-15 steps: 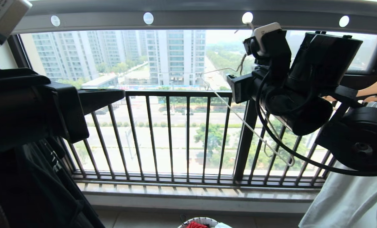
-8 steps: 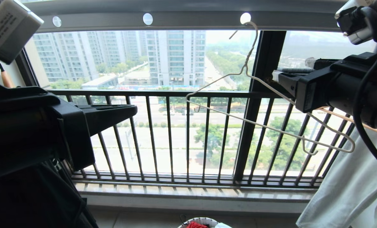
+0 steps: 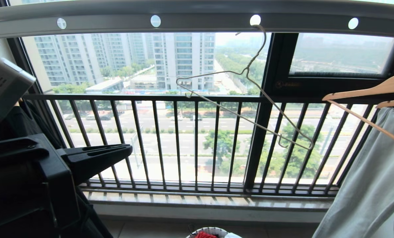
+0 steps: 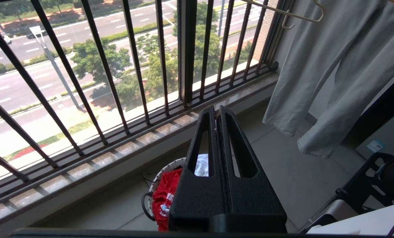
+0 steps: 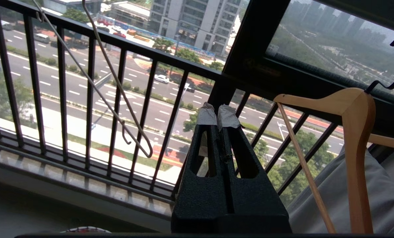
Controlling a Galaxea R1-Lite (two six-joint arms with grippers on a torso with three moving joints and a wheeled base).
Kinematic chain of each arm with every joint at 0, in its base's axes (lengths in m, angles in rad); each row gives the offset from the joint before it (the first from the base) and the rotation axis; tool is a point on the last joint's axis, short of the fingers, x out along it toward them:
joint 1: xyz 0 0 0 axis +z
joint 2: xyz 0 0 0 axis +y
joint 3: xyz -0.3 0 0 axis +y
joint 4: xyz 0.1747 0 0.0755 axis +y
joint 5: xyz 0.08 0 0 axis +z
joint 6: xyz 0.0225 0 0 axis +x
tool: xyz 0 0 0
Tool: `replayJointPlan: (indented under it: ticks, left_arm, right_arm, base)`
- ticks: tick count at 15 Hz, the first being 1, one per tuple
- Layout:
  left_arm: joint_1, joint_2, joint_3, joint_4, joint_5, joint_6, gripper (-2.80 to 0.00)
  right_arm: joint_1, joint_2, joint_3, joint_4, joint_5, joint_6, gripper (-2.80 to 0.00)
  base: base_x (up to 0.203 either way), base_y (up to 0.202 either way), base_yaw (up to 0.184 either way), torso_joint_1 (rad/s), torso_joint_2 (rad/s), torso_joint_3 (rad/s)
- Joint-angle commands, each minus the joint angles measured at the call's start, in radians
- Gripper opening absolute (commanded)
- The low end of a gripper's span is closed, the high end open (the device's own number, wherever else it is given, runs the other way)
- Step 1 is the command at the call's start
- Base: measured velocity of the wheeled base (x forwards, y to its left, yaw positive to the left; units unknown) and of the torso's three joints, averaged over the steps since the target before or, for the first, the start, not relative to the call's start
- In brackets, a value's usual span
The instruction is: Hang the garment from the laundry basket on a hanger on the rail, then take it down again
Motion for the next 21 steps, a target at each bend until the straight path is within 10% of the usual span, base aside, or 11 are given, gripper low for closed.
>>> replayJointPlan:
  ticks: [1,10,17,21]
  left_arm:
    - [0.137,-0.129,0.135,0.014,0.002,-0.009,-2.80]
    - [0.679,-0.721,0.292,0.316,0.055,-0.071,-2.80]
    - [0.769,-1.013,0.428,0.465,0.021,-0.057,-2.80]
    - [0.770,-1.035,0.579,0.431,0.007,-0.031,-2.80]
  right_arm:
    - [-0.095,-0.156,0.069,0.005,0.000,-0.001,-2.80]
    - [-0.392,-0.582,0.103,0.232,-0.098,0.020,-2.80]
    - [-0.454,-0.579,0.014,0.440,-0.173,0.116,-2.80]
    - [-0.544,-0.568,0.073,0.436,-0.086,0.099,-2.80]
  base:
    - [0.000,0.000,0.000,0.000,0.00,0.000]
    - [0.000,0.000,0.000,0.000,0.00,0.000]
    - [0.000,0.000,0.000,0.000,0.00,0.000]
    - [0.000,0.000,0.000,0.000,0.00,0.000]
